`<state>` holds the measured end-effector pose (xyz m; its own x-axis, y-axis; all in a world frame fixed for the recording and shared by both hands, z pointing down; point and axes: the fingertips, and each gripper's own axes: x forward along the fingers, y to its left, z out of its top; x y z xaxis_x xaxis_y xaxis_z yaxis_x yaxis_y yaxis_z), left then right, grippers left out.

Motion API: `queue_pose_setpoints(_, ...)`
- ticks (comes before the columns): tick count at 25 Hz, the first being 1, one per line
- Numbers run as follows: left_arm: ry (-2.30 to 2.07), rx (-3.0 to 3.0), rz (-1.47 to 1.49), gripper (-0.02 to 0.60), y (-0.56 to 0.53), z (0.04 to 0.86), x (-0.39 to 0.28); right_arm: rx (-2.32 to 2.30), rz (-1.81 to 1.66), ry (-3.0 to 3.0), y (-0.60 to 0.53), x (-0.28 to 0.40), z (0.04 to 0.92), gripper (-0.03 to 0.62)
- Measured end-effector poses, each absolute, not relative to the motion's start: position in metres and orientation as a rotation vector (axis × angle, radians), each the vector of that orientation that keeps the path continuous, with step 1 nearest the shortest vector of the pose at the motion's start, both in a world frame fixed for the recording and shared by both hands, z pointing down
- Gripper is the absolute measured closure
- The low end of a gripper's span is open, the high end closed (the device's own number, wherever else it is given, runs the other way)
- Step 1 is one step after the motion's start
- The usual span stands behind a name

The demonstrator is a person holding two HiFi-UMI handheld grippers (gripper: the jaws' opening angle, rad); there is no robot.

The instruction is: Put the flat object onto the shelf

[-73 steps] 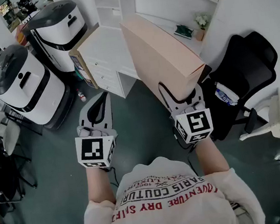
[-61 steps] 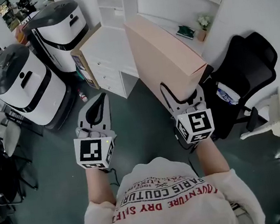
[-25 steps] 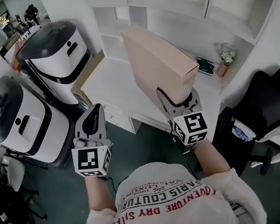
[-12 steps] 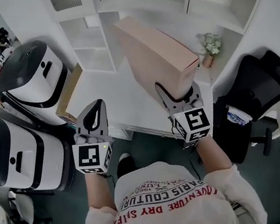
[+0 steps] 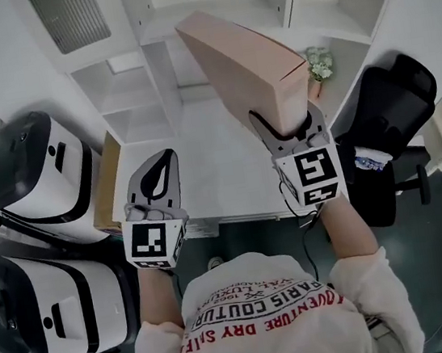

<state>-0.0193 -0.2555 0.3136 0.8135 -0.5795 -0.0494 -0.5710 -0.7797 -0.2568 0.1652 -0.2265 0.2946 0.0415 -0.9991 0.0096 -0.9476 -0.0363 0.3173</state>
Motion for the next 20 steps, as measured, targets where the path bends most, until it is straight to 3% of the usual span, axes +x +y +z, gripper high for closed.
queue_pose_setpoints(20,0.602,-2.805,0.04,0.569,-0.339,0.306,-0.076,1.659,-0.538,-1.148,-0.307,0.126,0.202,0.293)
